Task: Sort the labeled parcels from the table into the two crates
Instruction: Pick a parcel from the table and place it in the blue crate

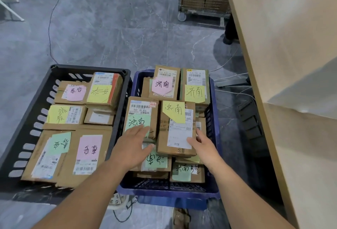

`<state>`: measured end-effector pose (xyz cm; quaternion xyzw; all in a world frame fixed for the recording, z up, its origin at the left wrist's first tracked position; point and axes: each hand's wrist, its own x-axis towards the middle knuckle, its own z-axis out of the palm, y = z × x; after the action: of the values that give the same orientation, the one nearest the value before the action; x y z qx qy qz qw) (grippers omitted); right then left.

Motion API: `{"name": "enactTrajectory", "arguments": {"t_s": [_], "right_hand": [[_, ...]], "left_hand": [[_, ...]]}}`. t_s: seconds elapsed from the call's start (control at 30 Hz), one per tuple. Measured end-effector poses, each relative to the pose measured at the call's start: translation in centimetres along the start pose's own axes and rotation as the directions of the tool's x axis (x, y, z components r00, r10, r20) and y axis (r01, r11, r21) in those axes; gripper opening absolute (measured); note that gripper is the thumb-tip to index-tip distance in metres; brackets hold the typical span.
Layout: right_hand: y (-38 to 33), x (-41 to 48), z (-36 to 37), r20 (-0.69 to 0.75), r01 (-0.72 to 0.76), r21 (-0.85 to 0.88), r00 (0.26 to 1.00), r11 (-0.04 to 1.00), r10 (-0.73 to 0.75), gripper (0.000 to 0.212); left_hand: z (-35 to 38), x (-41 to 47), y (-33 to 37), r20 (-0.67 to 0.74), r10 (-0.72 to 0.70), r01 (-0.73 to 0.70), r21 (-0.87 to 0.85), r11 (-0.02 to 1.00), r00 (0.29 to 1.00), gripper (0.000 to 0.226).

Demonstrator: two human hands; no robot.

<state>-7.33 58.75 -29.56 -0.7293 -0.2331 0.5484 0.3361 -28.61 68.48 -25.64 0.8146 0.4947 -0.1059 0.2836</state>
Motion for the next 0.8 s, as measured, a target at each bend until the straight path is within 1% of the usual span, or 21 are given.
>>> {"name": "enactTrajectory", "arguments": {"t_s": [0.1,0.13,0.2,0.27,0.3,0.47,0.63,0.7,0.8], "right_hand": [[-0.3,-0.2,0.4,-0.023,0.008,-0.026,1.0,1.0,-0.008,0.055],[-0.4,-0.2,0.5,-0.03,0.012,-0.029,0.999,0.999,-0.013,0.054],[-0.4,-0.1,0.6,-0.03,0.025,-0.027,0.999,0.999,-0.026,0.054],[-0.2,0.0,0.4,-0.018,0.036,-0.007,0.999,0.999,-0.036,0.055],[0.0,0.1,0.3,-0.015,0.036,0.011,0.999,0.999,-0.036,0.056],[1.4,-0.2,-0.8,-0.059,0.019,0.057,0.998,0.998,-0.016,0.06],[1.8,-2.3,-2.6,-0.129,0.024,0.055,0.992,0.998,-0.016,0.057],[2.1,-2.2,-3.2,-0.154,0.015,0.035,0.988,0.999,-0.01,0.056],[1.7,-1.4,-3.8,-0.174,0.013,-0.024,0.985,1.0,-0.017,0.056]], "left_hand": [[-0.1,0.7,-1.0,-0.106,-0.142,0.137,-0.056,0.989,0.984,0.069],[-0.1,1.2,-1.5,-0.111,-0.195,0.185,-0.096,0.978,0.974,0.07],[0.1,2.0,-2.5,-0.044,-0.257,0.239,-0.244,0.94,0.965,0.069],[0.6,2.6,-3.3,-0.002,-0.23,0.211,-0.386,0.898,0.973,0.069],[0.8,2.7,-3.6,-0.003,-0.21,0.189,-0.421,0.887,0.978,0.069],[2.0,2.1,-3.6,-0.009,-0.156,0.131,-0.492,0.861,0.988,0.065],[3.4,1.5,-1.8,-0.014,-0.107,0.083,-0.542,0.837,0.994,0.062],[3.9,1.7,-1.0,-0.008,-0.087,0.069,-0.546,0.835,0.996,0.061],[4.0,2.7,0.0,0.003,-0.094,0.08,-0.556,0.827,0.996,0.06]]}}
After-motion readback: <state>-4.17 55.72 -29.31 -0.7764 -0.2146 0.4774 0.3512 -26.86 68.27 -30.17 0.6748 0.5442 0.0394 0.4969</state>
